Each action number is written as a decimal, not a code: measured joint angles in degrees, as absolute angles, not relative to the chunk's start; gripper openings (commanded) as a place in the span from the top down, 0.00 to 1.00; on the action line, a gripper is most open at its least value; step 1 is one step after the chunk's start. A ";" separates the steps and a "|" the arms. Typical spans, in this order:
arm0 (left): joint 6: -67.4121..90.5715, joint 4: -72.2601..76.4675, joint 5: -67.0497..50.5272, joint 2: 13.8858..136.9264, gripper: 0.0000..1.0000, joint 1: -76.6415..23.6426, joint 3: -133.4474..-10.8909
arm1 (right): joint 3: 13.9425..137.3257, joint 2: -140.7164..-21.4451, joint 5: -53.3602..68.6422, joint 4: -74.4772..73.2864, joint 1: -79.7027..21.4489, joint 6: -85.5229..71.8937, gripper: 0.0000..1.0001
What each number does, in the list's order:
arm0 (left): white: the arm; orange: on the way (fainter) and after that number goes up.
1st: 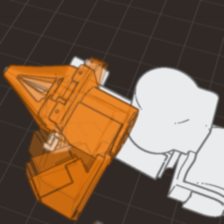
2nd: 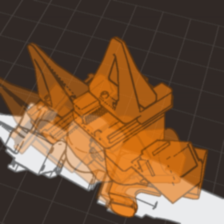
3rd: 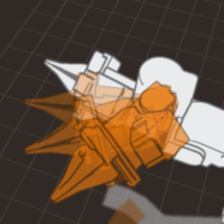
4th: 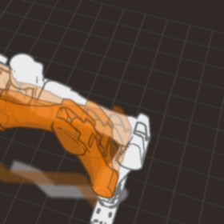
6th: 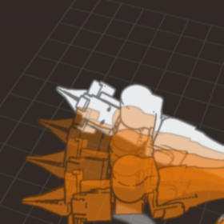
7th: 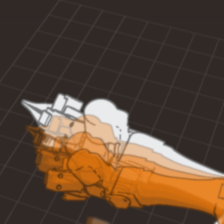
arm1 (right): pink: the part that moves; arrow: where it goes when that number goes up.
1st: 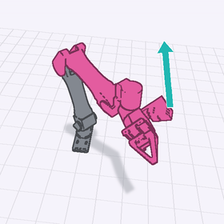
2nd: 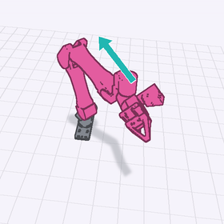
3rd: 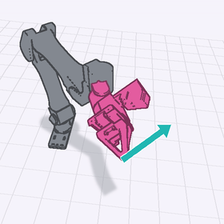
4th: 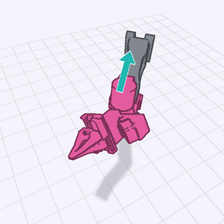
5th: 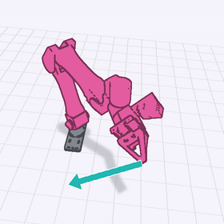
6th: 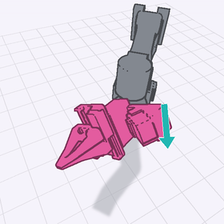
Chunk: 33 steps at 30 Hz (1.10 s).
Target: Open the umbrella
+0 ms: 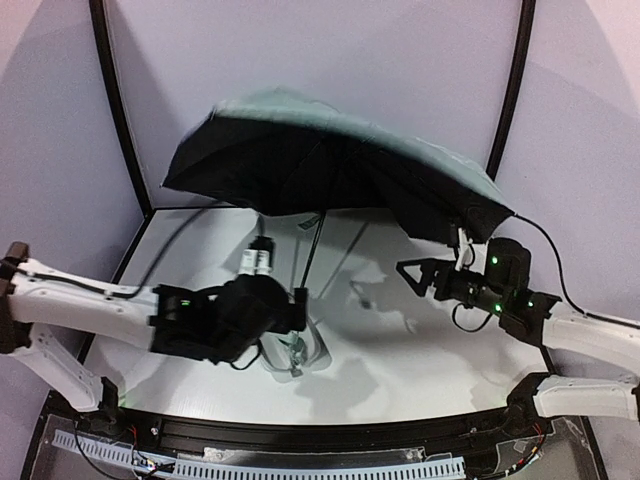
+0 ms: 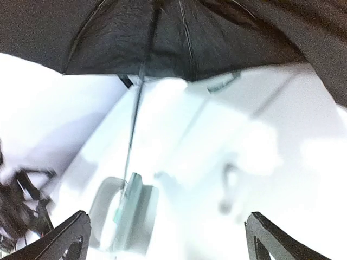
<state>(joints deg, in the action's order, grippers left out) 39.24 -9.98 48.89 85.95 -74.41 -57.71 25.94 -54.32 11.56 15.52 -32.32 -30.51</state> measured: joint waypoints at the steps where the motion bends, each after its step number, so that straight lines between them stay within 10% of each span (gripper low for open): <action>1: 40.57 -10.69 48.93 83.43 0.01 -74.41 -56.10 | 25.13 -53.03 11.60 13.99 -32.32 -30.25 0.01; 10: 52.76 -16.49 45.47 71.74 0.01 -70.74 -43.09 | 17.86 -37.32 9.38 2.28 -32.51 -30.62 0.01; 18: 71.60 -35.76 42.14 66.72 0.01 -46.43 -38.76 | 17.63 -28.64 -11.27 -17.82 -32.53 -40.31 0.01; 25: 73.37 -46.38 38.61 63.55 0.01 -25.62 -37.23 | 26.72 -39.08 -26.75 -32.11 -30.10 -45.93 0.03; 33: 67.26 -47.63 49.04 60.59 0.01 -21.28 -39.80 | 30.82 -51.31 -25.61 -24.56 -5.64 -38.92 0.01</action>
<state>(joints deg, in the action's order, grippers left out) 67.26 -47.63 49.04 60.59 -21.28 -39.80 30.82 -51.31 -25.61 -24.56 -5.64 -38.92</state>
